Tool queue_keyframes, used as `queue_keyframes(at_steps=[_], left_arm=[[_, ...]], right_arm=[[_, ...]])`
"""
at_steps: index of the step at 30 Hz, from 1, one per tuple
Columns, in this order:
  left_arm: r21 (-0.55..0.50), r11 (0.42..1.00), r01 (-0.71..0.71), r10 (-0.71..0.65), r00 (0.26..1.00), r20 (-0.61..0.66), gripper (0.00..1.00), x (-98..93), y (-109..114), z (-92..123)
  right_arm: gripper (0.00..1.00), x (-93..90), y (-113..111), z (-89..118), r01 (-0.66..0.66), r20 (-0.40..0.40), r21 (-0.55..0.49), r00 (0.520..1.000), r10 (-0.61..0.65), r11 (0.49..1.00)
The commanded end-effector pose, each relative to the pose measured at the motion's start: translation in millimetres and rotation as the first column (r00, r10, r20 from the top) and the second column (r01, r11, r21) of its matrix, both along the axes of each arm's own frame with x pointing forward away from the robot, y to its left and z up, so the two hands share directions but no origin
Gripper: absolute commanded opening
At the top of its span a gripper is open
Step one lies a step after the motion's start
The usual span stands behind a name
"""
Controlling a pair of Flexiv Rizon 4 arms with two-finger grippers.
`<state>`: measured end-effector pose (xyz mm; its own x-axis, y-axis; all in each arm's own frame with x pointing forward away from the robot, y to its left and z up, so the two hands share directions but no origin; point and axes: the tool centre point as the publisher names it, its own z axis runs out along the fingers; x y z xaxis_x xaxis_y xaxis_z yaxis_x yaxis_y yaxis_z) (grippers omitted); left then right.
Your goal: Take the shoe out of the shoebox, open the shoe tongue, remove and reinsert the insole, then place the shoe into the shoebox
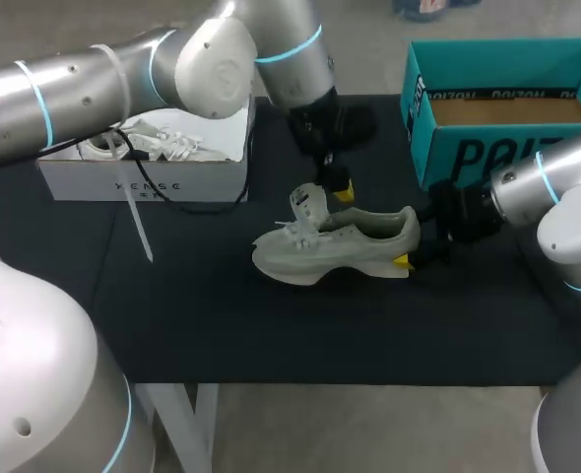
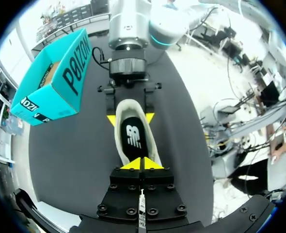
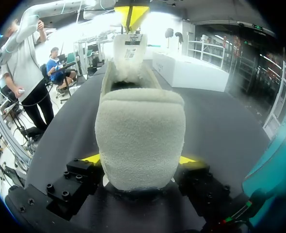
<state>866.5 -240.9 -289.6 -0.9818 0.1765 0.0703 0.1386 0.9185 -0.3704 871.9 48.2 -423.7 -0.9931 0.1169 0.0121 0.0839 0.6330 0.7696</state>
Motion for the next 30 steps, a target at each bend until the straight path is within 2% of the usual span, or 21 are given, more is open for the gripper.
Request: queue_keyframes(at_steps=[1, 10, 19, 30], left_arm=[[-0.023, 1.0, 0.014, -0.013, 0.997, 0.07, 0.0, -9.9, -8, -10], [-0.016, 0.998, 0.06, -0.058, 0.995, 0.083, 0.0, -15.2, -28, -25], [-0.007, 0.998, 0.055, -0.054, 0.996, 0.074, 0.0, -5.3, -42, -49], [0.003, 1.0, 0.028, -0.028, 0.999, 0.026, 0.0, 11.0, -45, -70]], right_arm=[[0.0, -1.3, 2, -2, 0.002, 0.0, -0.004, 1.0, -0.002, 1.0], [0.0, -1.3, 2, -2, 0.002, 0.0, -0.004, 1.0, -0.002, 1.0], [0.0, -1.3, 2, -2, 0.002, 0.0, -0.004, 1.0, -0.002, 1.0], [0.0, -1.3, 2, -2, 0.002, 0.0, -0.004, 1.0, -0.002, 1.0]])
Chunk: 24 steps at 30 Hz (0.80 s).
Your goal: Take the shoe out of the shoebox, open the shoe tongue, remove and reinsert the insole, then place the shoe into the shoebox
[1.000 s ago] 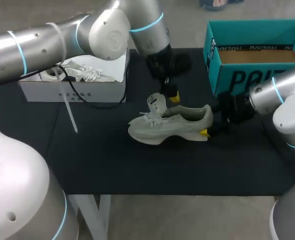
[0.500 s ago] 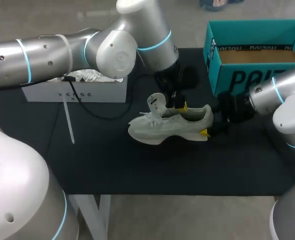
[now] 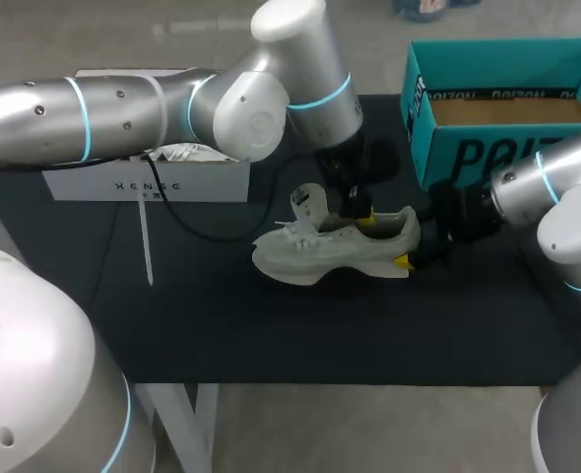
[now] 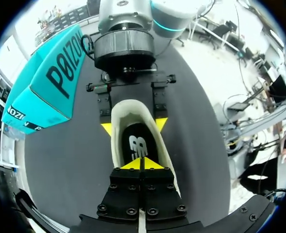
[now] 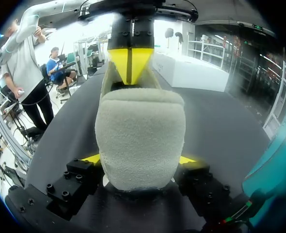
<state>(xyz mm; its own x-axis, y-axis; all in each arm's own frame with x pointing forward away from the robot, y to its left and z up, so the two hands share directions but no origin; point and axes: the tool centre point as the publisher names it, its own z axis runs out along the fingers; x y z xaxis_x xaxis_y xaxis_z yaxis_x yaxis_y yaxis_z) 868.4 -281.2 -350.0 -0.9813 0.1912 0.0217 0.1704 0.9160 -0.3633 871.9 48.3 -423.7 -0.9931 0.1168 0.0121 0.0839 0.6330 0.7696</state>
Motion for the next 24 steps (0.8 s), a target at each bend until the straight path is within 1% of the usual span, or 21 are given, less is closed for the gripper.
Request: queue_keyframes(at_steps=[1, 12, 19, 24], left_arm=[[0.012, 1.0, 0.017, -0.016, 0.999, -0.031, 0.0, 9.4, -5, -11], [0.011, 0.997, 0.082, -0.081, 0.996, -0.045, 0.0, 0.7, -13, -28], [0.035, 0.996, 0.083, -0.081, 0.995, -0.057, 0.0, -4.8, -5, -38], [0.057, 0.996, 0.072, -0.067, 0.994, -0.083, 0.0, -9.1, 2, -37]], right_arm=[[0.0, -1.3, 2, -2, 0.002, 0.0, -0.004, 1.0, -0.002, 1.0], [0.0, -1.3, 2, -2, 0.002, 0.0, -0.004, 1.0, -0.002, 1.0], [0.0, -1.3, 2, -2, 0.002, 0.0, -0.004, 1.0, -0.002, 1.0], [0.0, -1.3, 2, -2, 0.002, 0.0, -0.004, 1.0, -0.002, 1.0]])
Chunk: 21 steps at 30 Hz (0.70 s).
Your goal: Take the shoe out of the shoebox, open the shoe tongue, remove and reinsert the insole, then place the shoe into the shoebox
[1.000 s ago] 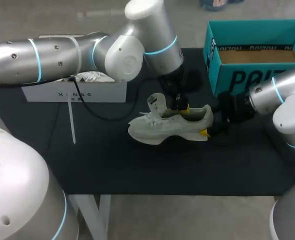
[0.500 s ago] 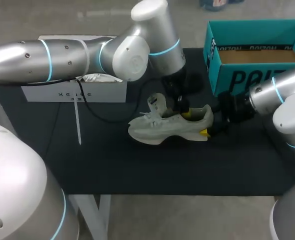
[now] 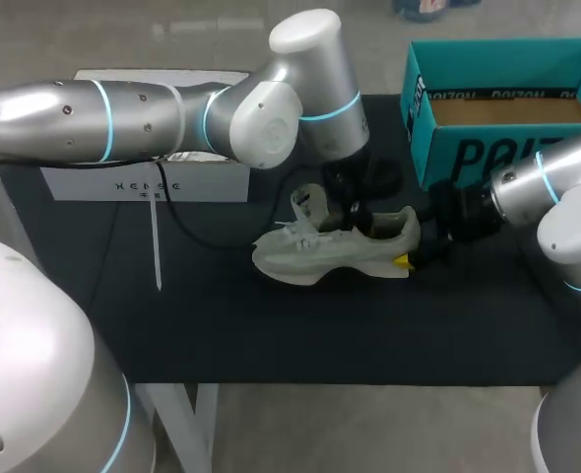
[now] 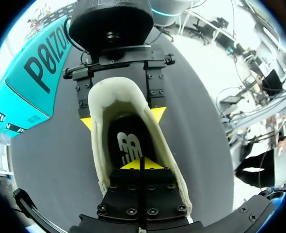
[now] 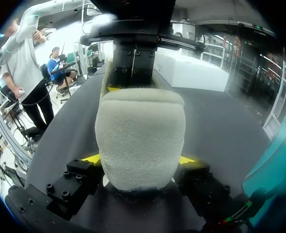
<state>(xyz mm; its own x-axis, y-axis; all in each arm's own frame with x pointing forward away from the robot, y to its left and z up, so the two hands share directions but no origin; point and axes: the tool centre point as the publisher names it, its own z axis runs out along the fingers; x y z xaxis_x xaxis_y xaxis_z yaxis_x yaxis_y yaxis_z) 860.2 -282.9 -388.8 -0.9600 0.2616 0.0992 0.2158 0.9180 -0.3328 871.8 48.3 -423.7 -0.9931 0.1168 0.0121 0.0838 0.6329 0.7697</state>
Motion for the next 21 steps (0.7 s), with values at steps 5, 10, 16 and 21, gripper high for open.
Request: queue_keyframes(at_steps=[5, 10, 16, 21], left_arm=[[0.088, 0.996, -0.014, 0.019, 0.999, -0.05, 0.0, -9.1, 10, 3], [0.132, 0.991, -0.007, 0.014, 0.998, -0.058, 0.0, -15.7, 16, -1], [0.136, 0.991, -0.02, 0.029, 0.998, -0.063, 0.0, -22.0, 24, -6], [0.118, 0.991, -0.068, 0.073, 0.997, -0.039, 0.0, -13.7, 30, -14]], right_arm=[[0.0, -1.3, 2, -2, 0.002, 0.0, -0.004, 1.0, -0.002, 1.0], [0.0, -1.3, 2, -2, 0.002, 0.0, -0.004, 1.0, -0.002, 1.0], [0.0, -1.3, 2, -2, 0.002, 0.0, -0.004, 1.0, -0.002, 1.0], [0.0, -1.3, 2, -2, 0.002, 0.0, -0.004, 1.0, -0.002, 1.0]])
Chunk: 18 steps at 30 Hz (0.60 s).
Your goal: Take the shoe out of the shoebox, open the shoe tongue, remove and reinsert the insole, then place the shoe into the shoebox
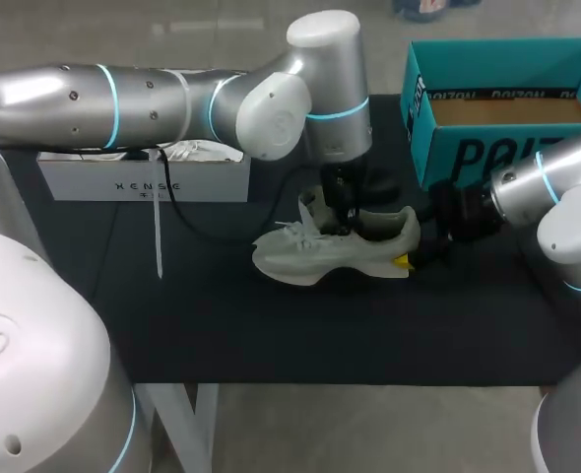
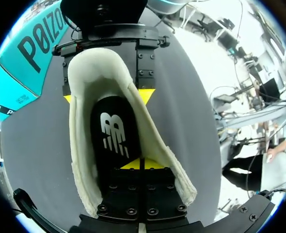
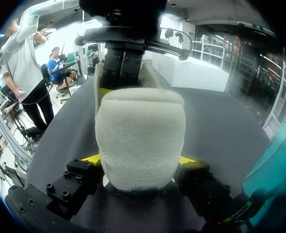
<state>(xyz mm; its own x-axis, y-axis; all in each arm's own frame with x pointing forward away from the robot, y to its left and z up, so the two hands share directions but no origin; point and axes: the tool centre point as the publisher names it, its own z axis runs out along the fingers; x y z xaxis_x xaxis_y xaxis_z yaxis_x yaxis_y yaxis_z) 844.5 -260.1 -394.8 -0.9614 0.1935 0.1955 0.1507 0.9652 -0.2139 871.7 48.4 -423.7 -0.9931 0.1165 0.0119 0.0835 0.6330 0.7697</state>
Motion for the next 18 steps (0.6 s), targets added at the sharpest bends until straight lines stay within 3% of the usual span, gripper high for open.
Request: queue_keyframes(at_steps=[1, 18], left_arm=[[-0.023, 1.0, -0.022, 0.022, 1.0, 0.022, 0.0, 3.6, 8, -10], [0.001, 0.999, -0.037, 0.037, 0.996, -0.078, 0.0, -13.0, 7, -15]], right_arm=[[0.0, -1.1, 2, -2, 0.002, 0.0, -0.004, 1.0, -0.002, 1.0], [0.0, -1.1, 2, -2, 0.002, 0.0, -0.004, 1.0, -0.002, 1.0]])
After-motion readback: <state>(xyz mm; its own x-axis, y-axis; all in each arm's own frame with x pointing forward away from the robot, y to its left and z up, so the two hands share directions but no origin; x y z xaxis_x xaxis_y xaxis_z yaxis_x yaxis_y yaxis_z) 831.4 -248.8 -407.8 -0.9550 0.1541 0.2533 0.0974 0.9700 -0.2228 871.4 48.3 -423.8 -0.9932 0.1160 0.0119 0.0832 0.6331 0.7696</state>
